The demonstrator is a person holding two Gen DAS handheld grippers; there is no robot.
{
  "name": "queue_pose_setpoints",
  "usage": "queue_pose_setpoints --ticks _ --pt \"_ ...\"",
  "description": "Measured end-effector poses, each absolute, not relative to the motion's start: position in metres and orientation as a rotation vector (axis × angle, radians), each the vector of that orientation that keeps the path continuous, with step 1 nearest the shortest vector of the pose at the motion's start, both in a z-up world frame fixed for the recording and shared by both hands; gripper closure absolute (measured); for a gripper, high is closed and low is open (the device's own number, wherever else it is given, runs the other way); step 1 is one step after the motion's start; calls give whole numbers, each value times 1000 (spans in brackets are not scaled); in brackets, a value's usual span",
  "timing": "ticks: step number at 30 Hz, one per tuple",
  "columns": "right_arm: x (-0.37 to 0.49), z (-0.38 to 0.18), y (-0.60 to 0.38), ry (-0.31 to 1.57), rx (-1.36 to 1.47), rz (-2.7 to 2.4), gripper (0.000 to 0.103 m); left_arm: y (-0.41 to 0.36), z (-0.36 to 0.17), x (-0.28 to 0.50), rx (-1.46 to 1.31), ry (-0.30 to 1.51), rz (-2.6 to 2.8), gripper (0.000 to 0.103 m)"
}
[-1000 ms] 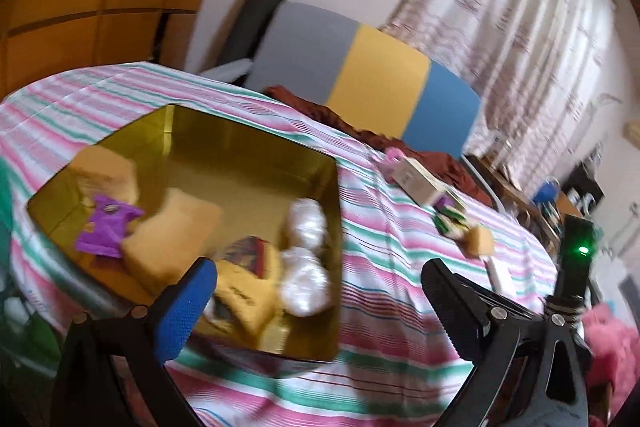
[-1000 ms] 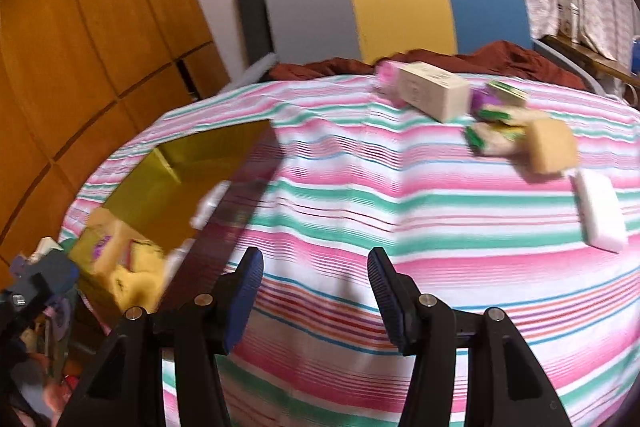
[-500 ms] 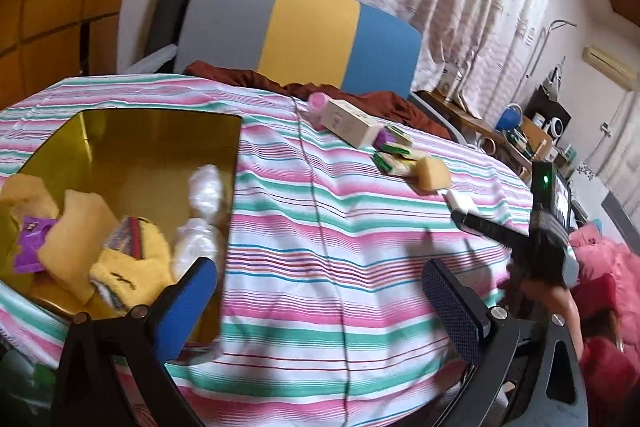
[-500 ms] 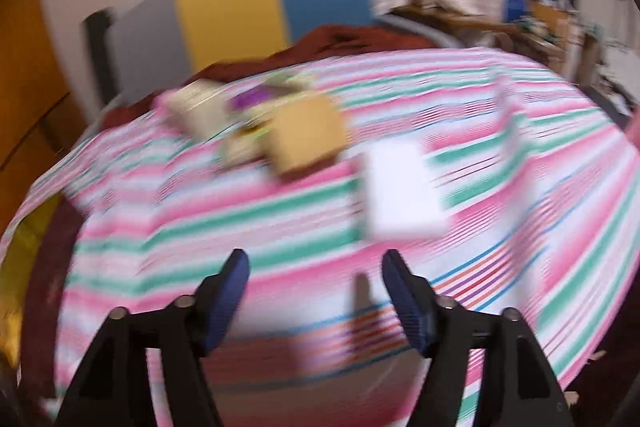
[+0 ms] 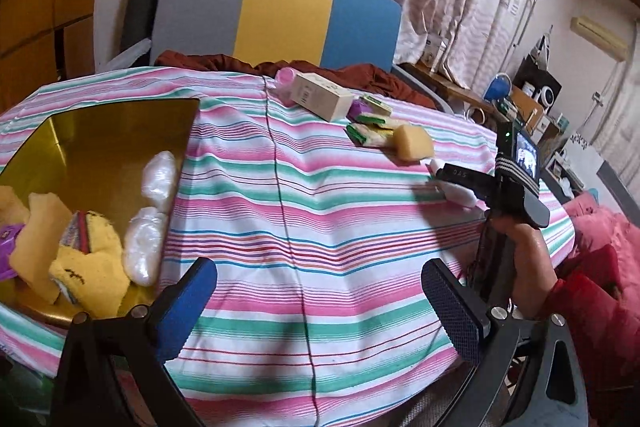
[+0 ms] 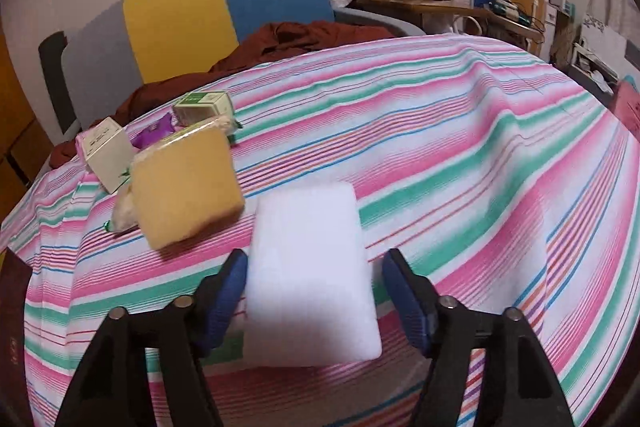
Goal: Organize objects
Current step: 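Grasp the white foam block with the right tool, then grasp the rectangular yellow sponge with the left tool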
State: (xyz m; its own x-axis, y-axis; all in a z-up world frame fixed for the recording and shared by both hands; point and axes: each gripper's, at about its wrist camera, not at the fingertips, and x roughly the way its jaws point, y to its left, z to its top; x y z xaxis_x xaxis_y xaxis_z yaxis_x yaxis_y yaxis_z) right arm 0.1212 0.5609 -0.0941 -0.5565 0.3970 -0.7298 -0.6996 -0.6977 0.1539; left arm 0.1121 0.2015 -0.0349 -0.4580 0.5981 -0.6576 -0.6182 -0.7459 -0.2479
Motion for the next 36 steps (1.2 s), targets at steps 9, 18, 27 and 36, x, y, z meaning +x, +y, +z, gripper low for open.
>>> queue_pose_setpoints --ticks 9,18,27,36 --pt "136 -91 560 584 -787 2237 46 260 -34 103 -988 166 2142 0" --pt "164 -93 574 717 -664 2141 46 352 -31 83 -884 439 2106 0" --pt "168 -97 577 768 -630 2163 45 444 -45 62 -674 775 2029 0" --pt "168 -99 578 774 -619 2166 45 501 -66 42 -518 959 1999 0"
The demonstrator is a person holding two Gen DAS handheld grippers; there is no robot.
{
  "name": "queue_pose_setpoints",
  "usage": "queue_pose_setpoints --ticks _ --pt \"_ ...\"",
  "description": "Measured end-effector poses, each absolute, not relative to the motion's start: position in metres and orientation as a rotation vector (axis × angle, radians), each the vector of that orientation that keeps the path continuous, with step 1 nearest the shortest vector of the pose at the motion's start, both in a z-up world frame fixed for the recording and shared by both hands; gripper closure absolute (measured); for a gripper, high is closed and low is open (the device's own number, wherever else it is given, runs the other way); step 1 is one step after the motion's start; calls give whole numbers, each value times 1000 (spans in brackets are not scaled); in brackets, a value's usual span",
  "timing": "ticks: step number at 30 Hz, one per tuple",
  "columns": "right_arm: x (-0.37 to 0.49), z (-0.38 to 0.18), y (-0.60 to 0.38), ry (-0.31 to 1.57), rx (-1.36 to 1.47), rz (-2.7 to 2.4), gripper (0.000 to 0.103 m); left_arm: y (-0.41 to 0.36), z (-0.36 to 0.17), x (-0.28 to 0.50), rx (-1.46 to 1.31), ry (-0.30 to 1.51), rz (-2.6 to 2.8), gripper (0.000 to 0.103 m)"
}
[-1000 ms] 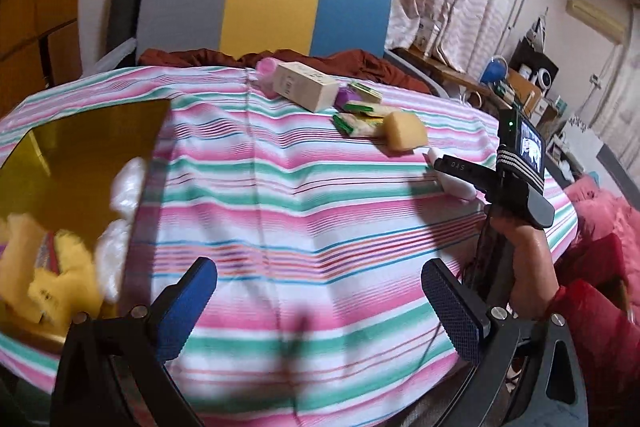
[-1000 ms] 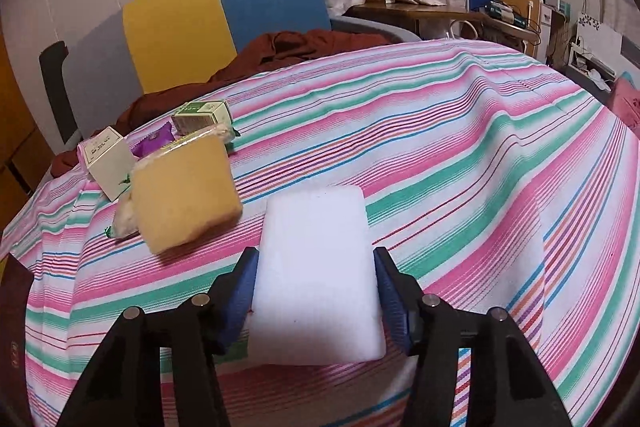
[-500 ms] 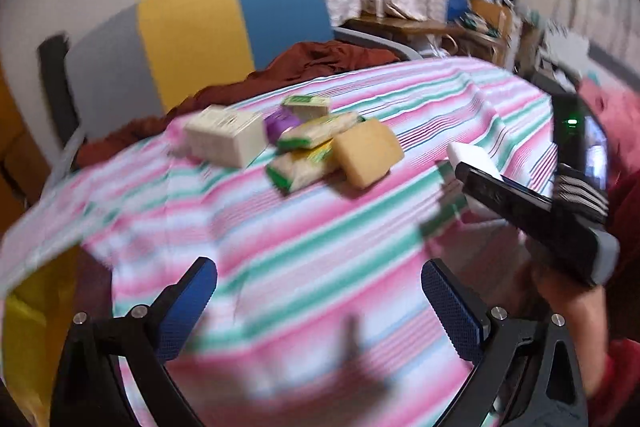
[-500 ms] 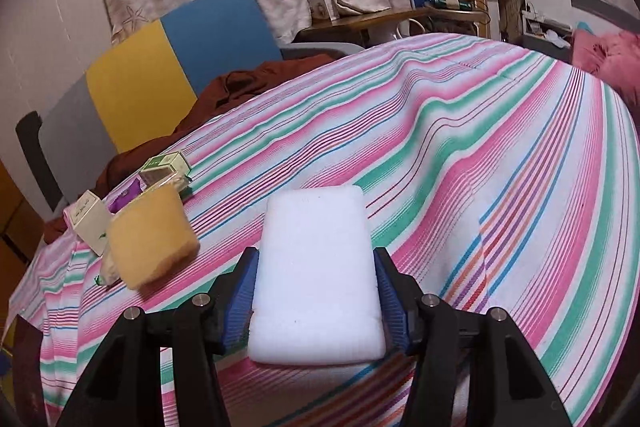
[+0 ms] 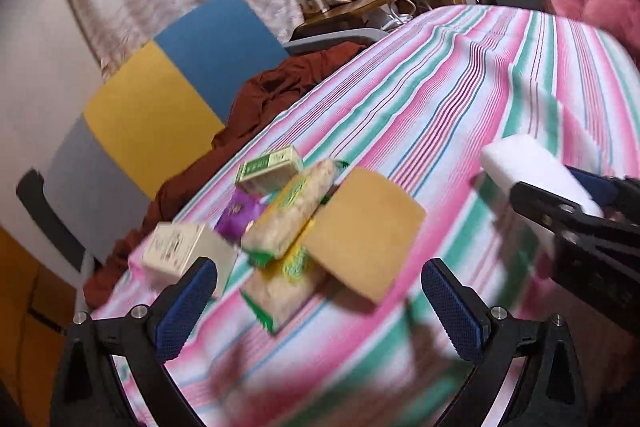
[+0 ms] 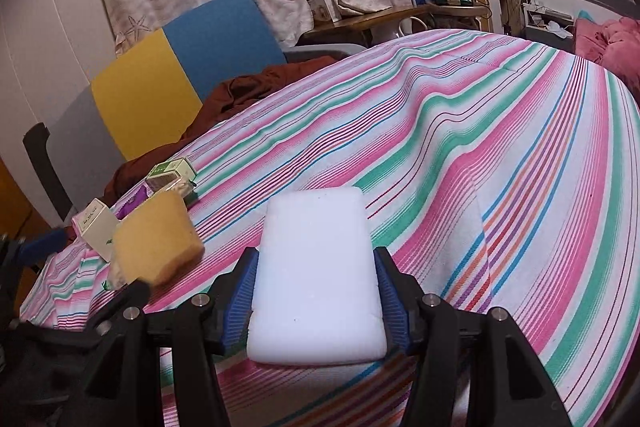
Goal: Organize objects
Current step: 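Grasp the rectangular yellow sponge with the left tool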
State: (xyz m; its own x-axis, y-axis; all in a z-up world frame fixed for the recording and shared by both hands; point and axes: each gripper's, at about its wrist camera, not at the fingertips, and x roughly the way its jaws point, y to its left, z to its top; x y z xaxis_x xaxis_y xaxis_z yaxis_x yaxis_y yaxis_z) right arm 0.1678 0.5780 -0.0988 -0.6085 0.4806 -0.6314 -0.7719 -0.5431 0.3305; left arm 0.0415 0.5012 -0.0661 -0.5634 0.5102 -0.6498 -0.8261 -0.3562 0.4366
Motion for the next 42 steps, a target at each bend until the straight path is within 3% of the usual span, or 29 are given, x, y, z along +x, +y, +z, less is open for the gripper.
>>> queue_pose_setpoints --ticks 4,7,9,11,13,22,32,42 --pt "168 -99 578 772 -618 2165 45 516 -76 36 -517 1001 1976 0" --pt "168 -99 578 766 -621 2163 45 519 -78 30 -534 932 1987 0" --pt "168 -98 578 761 -624 2161 45 518 -77 29 -539 863 1973 10" --pt "168 -99 578 762 -624 2162 45 519 -82 28 -577 826 1942 35" --pt "168 -99 577 761 -624 2161 45 522 -87 28 -597 836 1934 37" --pt "169 -98 577 761 -624 2161 45 497 -84 32 -563 758 1993 43" --pt "167 -98 576 734 -636 2151 45 422 -76 48 -546 579 2160 43" --pt "160 -90 563 635 -637 2192 46 386 -73 89 -493 522 2170 43"
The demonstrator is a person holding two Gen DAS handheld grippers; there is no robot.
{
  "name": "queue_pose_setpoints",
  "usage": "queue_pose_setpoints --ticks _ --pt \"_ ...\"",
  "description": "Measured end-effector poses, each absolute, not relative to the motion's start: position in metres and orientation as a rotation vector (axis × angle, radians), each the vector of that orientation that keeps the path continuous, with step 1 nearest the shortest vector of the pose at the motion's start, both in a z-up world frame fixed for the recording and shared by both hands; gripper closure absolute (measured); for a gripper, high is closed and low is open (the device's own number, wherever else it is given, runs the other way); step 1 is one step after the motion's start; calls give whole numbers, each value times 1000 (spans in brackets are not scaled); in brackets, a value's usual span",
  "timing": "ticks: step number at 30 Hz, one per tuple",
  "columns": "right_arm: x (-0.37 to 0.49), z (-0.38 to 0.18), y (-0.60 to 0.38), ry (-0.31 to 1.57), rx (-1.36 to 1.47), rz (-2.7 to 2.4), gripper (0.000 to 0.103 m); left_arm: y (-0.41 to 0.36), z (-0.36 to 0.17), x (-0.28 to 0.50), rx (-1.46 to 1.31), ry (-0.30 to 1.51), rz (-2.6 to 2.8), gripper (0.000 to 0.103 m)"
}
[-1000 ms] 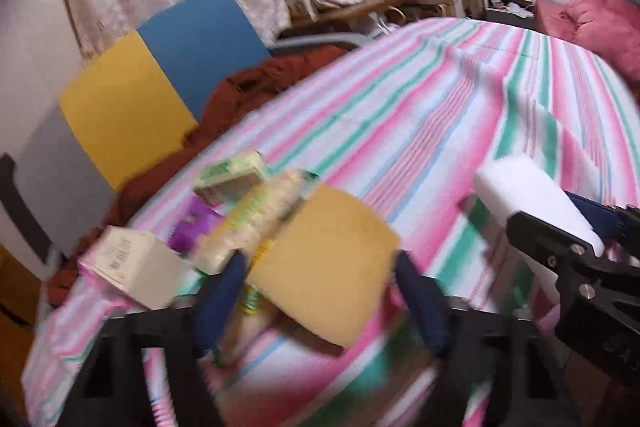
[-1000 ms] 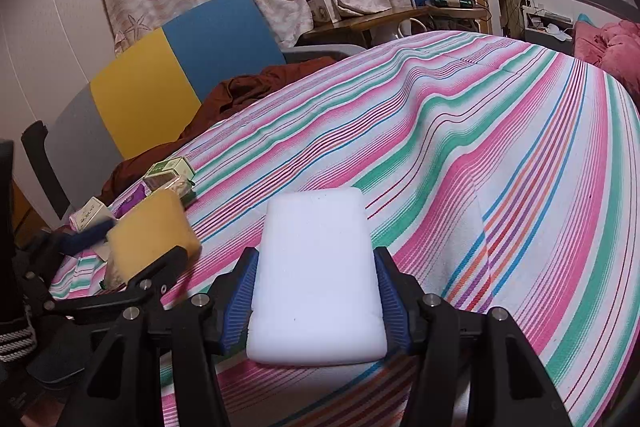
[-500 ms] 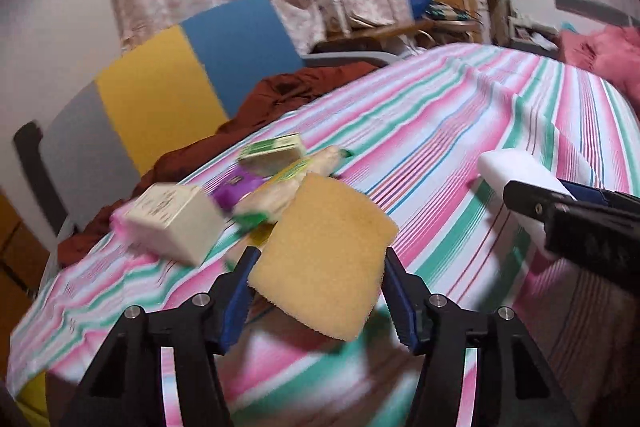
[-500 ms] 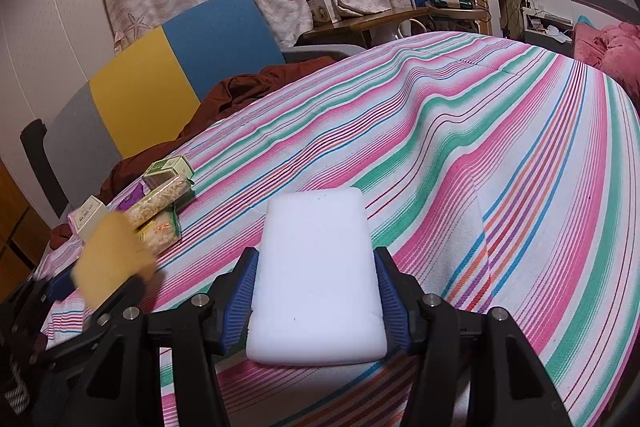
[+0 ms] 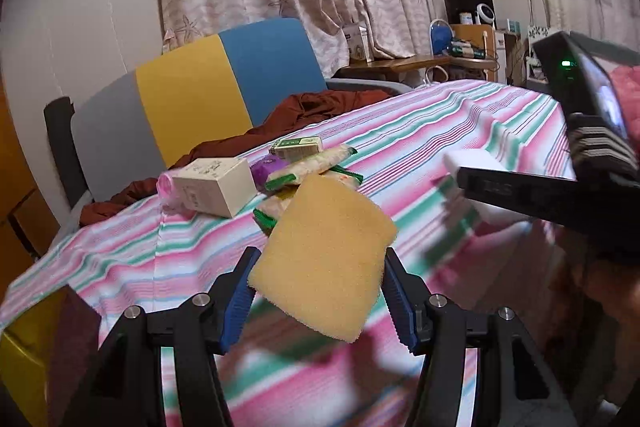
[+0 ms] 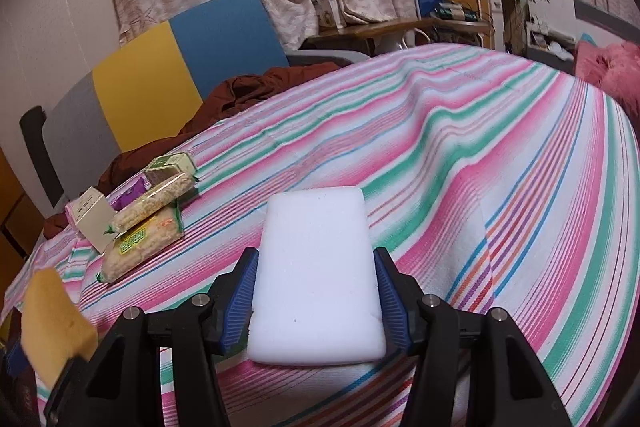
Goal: Organize objects
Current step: 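Grasp the rectangular yellow sponge with the left tool, then carry the sponge with the left tool while the right tool carries the foam block toward the tray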
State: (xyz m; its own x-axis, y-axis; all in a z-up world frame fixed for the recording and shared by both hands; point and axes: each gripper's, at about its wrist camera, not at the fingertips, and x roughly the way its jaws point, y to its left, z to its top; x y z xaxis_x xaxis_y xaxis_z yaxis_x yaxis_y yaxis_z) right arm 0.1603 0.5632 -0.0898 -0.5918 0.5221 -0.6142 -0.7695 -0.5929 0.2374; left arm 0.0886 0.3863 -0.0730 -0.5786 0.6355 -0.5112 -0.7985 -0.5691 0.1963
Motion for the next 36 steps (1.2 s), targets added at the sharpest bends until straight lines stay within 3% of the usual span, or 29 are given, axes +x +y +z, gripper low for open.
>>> queue_pose_setpoints --ticks 21,36 --pt "131 -75 522 325 -689 2321 46 305 -93 107 -660 336 2222 46" --pt "118 -73 478 104 -739 2402 46 245 -57 108 -697 99 2237 46"
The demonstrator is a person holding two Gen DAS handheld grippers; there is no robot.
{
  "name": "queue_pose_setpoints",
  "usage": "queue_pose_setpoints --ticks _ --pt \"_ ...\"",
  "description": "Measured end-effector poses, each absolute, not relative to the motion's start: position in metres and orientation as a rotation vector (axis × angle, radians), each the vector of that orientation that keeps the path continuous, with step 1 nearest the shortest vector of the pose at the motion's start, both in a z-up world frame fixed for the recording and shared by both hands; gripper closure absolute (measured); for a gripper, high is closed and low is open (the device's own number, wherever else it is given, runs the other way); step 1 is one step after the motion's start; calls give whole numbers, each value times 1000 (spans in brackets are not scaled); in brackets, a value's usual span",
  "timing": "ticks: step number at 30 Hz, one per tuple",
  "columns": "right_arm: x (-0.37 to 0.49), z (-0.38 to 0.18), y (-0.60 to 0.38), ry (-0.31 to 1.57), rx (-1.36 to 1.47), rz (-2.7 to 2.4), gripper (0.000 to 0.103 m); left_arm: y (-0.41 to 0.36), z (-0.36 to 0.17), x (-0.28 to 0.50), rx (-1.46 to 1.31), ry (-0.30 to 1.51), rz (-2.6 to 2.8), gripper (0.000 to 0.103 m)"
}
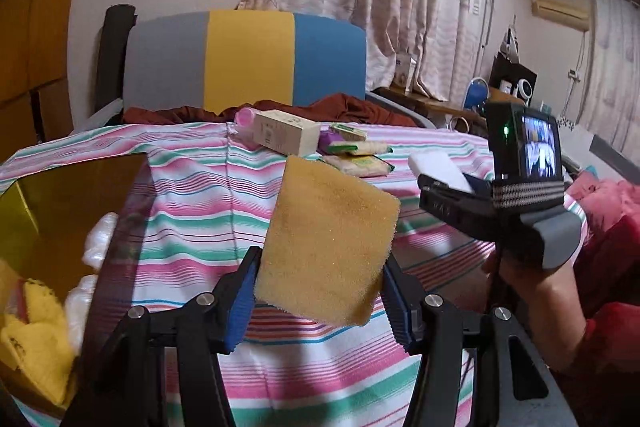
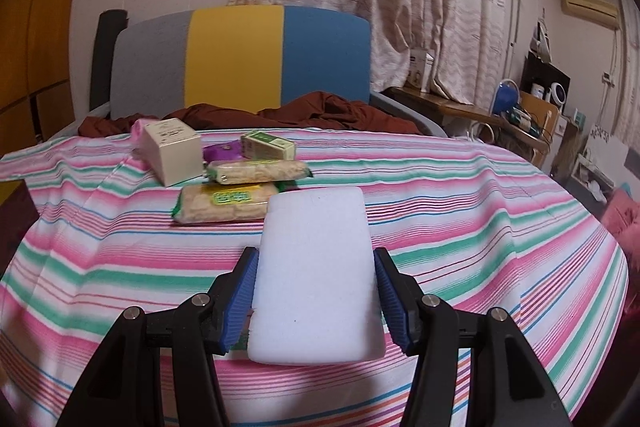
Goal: Organize objects
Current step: 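Carry the sponge with the left tool while the right tool carries the foam block toward the tray, then release the sponge into the gold tray with the left tool while the right tool carries the block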
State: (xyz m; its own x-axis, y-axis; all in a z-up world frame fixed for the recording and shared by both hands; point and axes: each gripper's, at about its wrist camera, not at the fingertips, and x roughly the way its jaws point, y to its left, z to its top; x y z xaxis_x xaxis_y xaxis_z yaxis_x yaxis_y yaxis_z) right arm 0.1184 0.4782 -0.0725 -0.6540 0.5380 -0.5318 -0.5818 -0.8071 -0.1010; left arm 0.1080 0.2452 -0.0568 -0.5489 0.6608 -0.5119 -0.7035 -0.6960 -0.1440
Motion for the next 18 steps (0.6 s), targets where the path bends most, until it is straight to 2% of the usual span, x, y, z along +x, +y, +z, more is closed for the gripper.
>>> queue_pose_setpoints --ticks 11,18 --pt "119 -73 423 154 -846 2591 46 171 -31 68 -782 -84 2371 46" --pt "111 -45 365 195 -817 2768 46 135 -28 27 -876 -119 2457 46"
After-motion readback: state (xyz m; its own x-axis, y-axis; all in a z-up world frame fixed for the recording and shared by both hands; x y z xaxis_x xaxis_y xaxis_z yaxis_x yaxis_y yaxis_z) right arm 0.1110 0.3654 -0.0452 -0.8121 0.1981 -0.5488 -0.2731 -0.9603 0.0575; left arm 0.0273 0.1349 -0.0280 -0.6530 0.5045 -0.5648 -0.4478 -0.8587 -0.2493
